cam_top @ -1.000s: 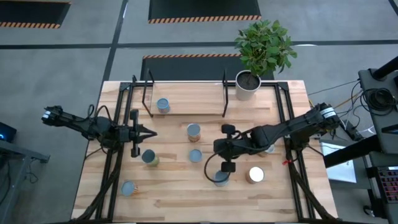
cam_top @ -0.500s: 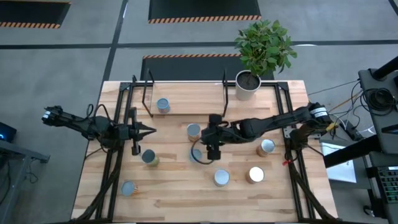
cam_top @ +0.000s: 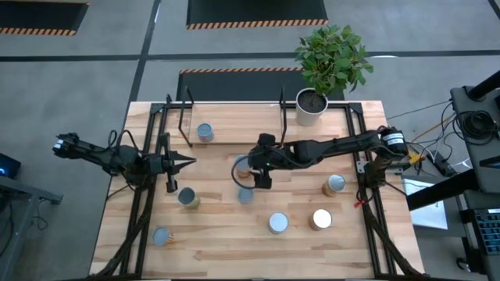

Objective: Pick and place cans onto a shelf
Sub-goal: Put the top canned corn on the shelf

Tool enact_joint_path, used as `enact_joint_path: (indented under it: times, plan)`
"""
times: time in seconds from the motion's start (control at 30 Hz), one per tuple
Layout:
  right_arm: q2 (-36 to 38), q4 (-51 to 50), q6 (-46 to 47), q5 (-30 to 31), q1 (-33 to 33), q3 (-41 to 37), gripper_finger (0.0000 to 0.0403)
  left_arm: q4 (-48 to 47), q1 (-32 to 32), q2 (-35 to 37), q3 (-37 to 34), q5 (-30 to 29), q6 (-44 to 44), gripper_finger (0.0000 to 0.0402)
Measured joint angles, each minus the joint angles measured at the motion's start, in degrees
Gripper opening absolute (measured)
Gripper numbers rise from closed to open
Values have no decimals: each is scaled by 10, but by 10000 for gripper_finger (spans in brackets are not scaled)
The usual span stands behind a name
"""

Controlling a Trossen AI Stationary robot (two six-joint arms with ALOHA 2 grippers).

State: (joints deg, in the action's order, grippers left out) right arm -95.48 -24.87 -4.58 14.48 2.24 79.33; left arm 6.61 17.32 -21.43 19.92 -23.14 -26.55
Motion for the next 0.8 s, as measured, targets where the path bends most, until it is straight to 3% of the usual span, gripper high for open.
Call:
enact_joint_path:
  times: [0.53, 0.8]
  plan:
    - [-58, 45, 5, -15, -21, 0, 370, 0, 0, 0, 0, 0, 1, 0]
    - [-78, 44, 29, -60, -44, 0, 370, 0, 0, 0, 0, 0, 2, 0]
